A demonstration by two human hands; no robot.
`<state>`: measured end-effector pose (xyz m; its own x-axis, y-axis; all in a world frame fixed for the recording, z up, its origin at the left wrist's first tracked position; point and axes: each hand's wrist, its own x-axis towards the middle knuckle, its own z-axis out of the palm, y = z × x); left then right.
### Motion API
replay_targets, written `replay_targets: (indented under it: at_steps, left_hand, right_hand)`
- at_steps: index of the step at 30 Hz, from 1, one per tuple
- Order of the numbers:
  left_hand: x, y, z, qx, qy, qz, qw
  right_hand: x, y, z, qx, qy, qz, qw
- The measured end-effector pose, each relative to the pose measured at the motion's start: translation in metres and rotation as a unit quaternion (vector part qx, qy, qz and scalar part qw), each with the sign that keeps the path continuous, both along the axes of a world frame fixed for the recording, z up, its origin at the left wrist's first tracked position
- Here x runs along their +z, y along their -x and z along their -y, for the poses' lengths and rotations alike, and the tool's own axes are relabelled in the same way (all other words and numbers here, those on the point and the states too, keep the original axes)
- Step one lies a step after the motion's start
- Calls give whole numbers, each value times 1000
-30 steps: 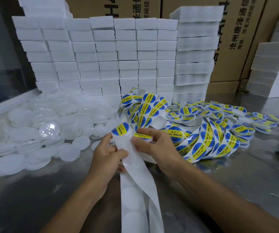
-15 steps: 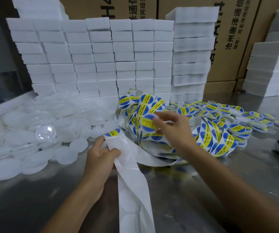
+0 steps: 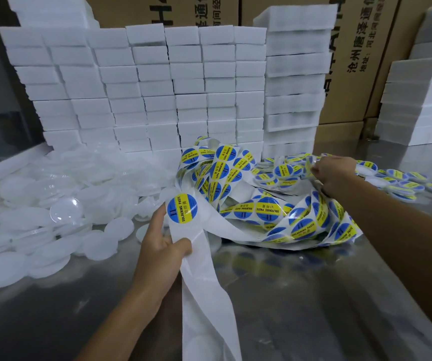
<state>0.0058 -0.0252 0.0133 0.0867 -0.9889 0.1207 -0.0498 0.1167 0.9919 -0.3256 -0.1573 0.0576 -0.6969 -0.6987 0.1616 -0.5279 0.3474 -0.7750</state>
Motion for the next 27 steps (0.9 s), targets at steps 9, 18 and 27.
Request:
replay_targets:
  at_steps: [9, 18, 27]
  left_hand:
    - [2, 2, -3, -14, -9, 7, 1000]
    - [1, 1, -3, -25, -7, -16, 1000]
    - [-6, -1, 0, -32, 29, -13, 999]
  right_hand:
    - [9, -22, -22, 62, 198, 77, 975]
    - [-7, -152, -94, 368, 312, -85, 872]
    - [-45, -185, -119, 476, 314, -257, 780]
